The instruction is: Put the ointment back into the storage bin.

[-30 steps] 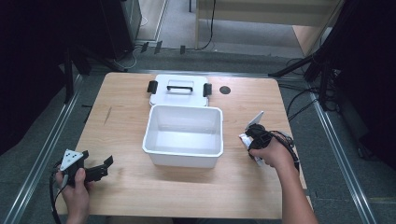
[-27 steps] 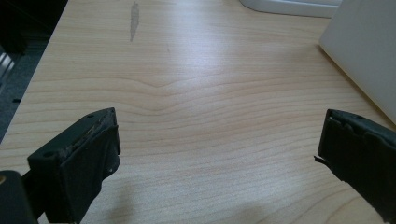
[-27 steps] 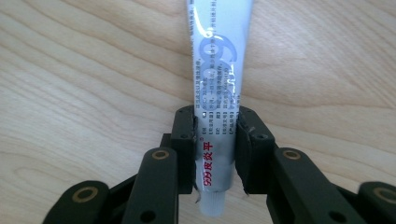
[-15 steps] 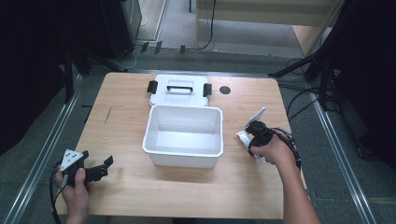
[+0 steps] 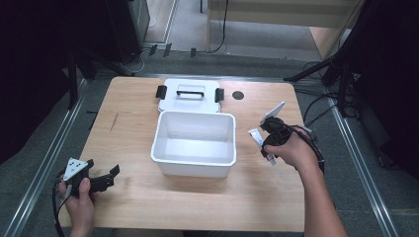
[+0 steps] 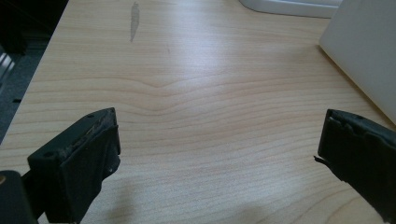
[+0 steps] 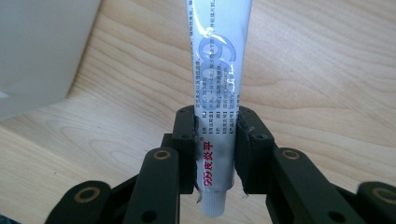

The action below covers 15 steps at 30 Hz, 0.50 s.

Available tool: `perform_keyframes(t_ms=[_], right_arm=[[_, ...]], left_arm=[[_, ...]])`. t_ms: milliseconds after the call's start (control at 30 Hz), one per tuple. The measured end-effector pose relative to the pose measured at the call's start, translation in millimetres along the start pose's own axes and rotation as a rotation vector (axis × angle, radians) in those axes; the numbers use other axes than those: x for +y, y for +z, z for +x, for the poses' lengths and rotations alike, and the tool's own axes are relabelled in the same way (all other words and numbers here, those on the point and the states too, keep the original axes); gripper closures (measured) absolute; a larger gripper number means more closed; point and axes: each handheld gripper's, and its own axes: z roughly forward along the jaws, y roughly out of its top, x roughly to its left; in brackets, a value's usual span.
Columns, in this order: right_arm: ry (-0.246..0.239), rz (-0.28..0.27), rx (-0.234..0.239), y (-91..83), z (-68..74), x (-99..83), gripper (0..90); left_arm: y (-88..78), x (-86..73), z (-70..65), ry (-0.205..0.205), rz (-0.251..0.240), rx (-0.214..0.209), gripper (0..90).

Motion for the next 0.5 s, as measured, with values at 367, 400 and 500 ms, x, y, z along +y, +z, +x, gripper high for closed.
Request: perform_keyframes(t_ms=[367,400,500], right_arm=[[0.005,-0.032,0.001,-29.3,7.1,8.5,72.9],[0.006,-0.034,0.001,-31.8,8.2,9.6,72.9],[0.009,-0.035,0.005,-38.9,11.8,13.4,73.0]], left_arm=[[0.0,0.0,0.1,-0.003,-0.002,-0.002,0.0],[0.0,0.0,0.1,-0.003,-0.002,-0.002,0.0],[0.0,0.0,0.2,-0.003,-0.001,-0.002,0.0]])
